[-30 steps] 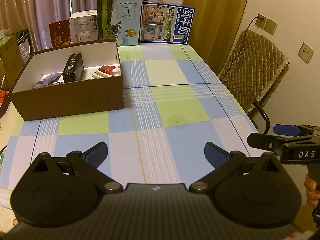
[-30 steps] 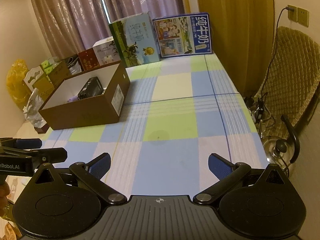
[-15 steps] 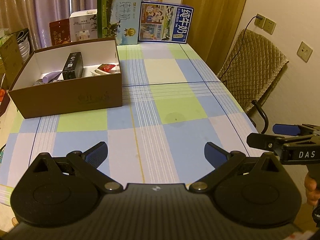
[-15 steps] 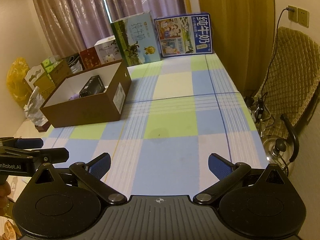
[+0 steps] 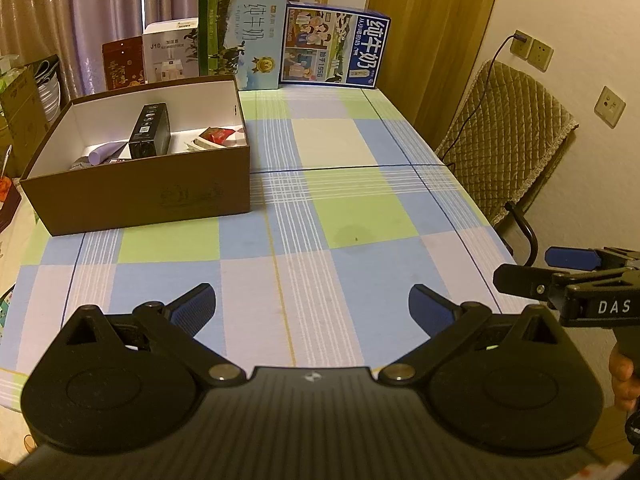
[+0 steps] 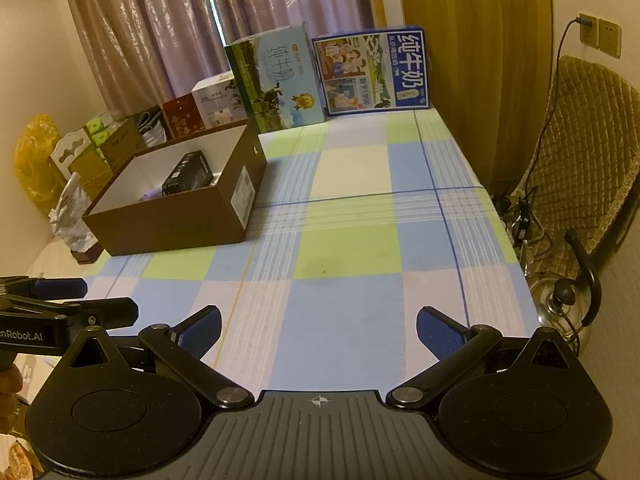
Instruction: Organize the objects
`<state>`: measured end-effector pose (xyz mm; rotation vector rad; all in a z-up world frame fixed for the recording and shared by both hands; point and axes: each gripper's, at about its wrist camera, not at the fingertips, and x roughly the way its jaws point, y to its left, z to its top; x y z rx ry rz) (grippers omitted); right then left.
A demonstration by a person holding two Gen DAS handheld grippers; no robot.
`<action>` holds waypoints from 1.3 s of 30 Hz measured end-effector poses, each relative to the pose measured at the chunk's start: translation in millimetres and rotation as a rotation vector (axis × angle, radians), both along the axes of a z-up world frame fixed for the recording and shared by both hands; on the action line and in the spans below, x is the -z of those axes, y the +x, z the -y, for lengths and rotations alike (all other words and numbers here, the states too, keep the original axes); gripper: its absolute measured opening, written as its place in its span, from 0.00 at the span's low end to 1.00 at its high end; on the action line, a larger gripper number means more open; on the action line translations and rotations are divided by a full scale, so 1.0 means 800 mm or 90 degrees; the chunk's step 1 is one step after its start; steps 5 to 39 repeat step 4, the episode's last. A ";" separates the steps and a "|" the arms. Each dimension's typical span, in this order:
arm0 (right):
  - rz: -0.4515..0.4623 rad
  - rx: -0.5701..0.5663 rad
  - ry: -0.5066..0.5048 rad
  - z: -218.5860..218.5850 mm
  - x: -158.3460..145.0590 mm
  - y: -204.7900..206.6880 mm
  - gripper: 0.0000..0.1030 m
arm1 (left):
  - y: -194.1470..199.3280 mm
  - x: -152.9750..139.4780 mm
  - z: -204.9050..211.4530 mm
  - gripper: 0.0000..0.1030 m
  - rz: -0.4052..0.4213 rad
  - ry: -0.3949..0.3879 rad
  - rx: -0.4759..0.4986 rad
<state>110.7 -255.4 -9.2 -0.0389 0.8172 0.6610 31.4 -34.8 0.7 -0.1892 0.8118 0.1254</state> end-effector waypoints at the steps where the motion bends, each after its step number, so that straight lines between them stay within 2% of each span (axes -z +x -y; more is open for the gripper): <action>1: 0.000 0.000 0.000 0.000 0.000 0.000 0.98 | -0.001 0.000 -0.001 0.98 0.001 0.001 -0.001; 39: 0.000 0.000 0.000 0.000 0.000 0.000 0.98 | -0.001 -0.001 -0.003 0.98 0.003 0.002 -0.004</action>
